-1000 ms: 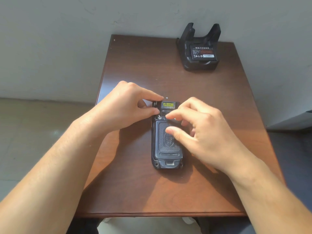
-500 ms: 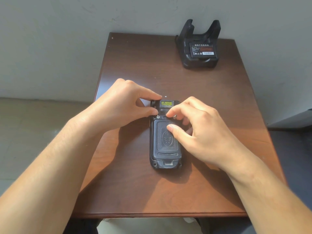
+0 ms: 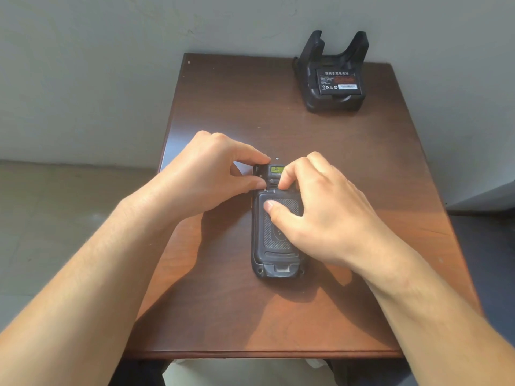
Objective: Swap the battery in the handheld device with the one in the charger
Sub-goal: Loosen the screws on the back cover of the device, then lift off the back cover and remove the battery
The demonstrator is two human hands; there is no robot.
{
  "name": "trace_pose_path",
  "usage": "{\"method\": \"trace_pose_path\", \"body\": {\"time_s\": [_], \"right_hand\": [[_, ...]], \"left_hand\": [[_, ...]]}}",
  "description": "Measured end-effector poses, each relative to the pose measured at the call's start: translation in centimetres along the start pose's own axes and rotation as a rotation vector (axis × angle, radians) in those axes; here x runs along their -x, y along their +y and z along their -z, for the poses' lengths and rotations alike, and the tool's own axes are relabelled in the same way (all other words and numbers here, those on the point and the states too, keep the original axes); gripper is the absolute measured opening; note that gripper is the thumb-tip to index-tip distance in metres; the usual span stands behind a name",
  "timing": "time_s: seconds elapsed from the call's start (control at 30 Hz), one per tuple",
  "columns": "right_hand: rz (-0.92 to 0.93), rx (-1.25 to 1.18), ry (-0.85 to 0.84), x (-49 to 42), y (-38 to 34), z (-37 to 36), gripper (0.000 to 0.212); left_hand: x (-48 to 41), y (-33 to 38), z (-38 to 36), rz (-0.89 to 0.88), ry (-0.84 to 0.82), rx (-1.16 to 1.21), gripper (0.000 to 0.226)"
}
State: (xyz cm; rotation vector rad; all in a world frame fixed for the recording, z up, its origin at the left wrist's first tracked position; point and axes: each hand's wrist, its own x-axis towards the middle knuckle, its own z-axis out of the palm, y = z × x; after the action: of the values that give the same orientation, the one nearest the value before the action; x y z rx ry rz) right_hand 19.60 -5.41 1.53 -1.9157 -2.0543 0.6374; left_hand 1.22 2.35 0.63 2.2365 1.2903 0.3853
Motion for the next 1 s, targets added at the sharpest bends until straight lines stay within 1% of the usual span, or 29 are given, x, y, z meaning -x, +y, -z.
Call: {"method": "trace_pose_path", "body": {"time_s": [0.2,0.3,0.37,0.47,0.53,0.6,0.67,0.73,0.8,0.87,0.93,1.0], "right_hand": [[0.073,-0.144,0.035,0.3,1.1,0.6,0.020],[0.127,-0.272,0.081,0.8,1.2,0.6,0.019],[0.145,-0.428,0.086,0.9,1.2,0.7,0.017],[0.147,-0.791,0.109,1.3,2.0,1.7,0.016],[0.073,-0.939,0.152,1.5,3.4,2.6,0.017],[-0.034,-0.904,0.142,1.6,5.3,3.2,0.019],[-0.124,-0.763,0.060,1.8,7.0,3.2,0.020],[-0.186,-0.647,-0.007,1.8,8.0,3.0,0.017],[-0.207,-0.576,-0.025,1.7,8.6,2.8,0.013],[-0.204,-0.483,0.000,1.6,8.8,2.7,0.007],[-0.198,-0.323,0.037,1.7,8.9,2.7,0.014],[-0.174,-0.134,0.081,1.9,8.8,2.8,0.010]], "left_hand": [[0.0,-0.1,0.0,-0.012,-0.016,0.015,0.034],[0.0,-0.1,0.0,-0.009,-0.007,0.015,0.033],[0.0,-0.1,0.0,-0.006,-0.011,0.018,0.031],[0.0,0.0,-0.1,0.016,-0.019,0.059,0.030],[0.1,0.0,-0.1,0.027,-0.016,0.097,0.033],[0.1,-0.2,-0.2,0.024,-0.005,0.121,0.043],[0.0,-0.3,-0.3,0.025,-0.001,0.135,0.049],[0.0,-0.4,-0.3,0.030,-0.005,0.131,0.049],[-0.1,-0.3,-0.3,0.034,-0.005,0.122,0.049],[0.0,-0.3,-0.3,0.038,-0.002,0.126,0.049],[0.0,-0.3,-0.3,0.035,0.005,0.128,0.051],[0.0,-0.3,-0.3,0.031,0.010,0.125,0.052]]}}
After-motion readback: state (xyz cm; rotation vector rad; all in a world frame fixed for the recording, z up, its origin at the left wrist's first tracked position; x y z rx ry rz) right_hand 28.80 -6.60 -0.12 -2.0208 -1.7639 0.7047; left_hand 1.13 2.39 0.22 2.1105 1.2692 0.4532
